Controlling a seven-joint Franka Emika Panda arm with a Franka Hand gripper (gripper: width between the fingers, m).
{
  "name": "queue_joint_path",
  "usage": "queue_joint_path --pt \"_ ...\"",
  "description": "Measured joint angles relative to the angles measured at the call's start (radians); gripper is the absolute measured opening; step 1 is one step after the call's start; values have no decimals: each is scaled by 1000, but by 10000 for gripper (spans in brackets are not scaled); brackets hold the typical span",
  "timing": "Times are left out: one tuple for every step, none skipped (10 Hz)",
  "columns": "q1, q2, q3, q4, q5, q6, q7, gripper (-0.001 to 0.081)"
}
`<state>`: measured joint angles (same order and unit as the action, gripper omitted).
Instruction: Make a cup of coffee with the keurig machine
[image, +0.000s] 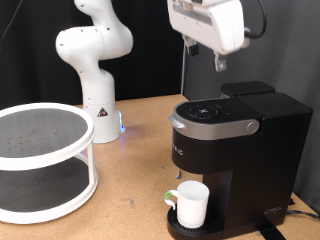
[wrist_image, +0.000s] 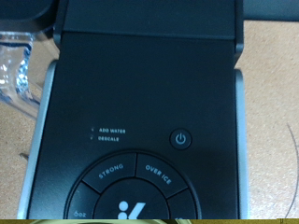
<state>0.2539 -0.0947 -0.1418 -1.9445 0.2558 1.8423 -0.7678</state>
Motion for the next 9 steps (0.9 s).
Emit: queue_joint_path --pt "0 14 0 -1 -6 7 2 805" --pt "0 28 0 -4 -14 22 2 805" --pt "0 38 0 -7 -21 44 2 805" --pt "0 46 1 -16 -29 72 0 805" --pt "1 48 2 -29 -34 101 -6 805" --pt "1 48 3 -44 -39 125 -13 692" --pt "2 48 4 -59 -45 145 -18 557" --pt "3 48 5 -74 -50 165 -24 557" --pt "3 47 7 -89 -55 186 -31 370"
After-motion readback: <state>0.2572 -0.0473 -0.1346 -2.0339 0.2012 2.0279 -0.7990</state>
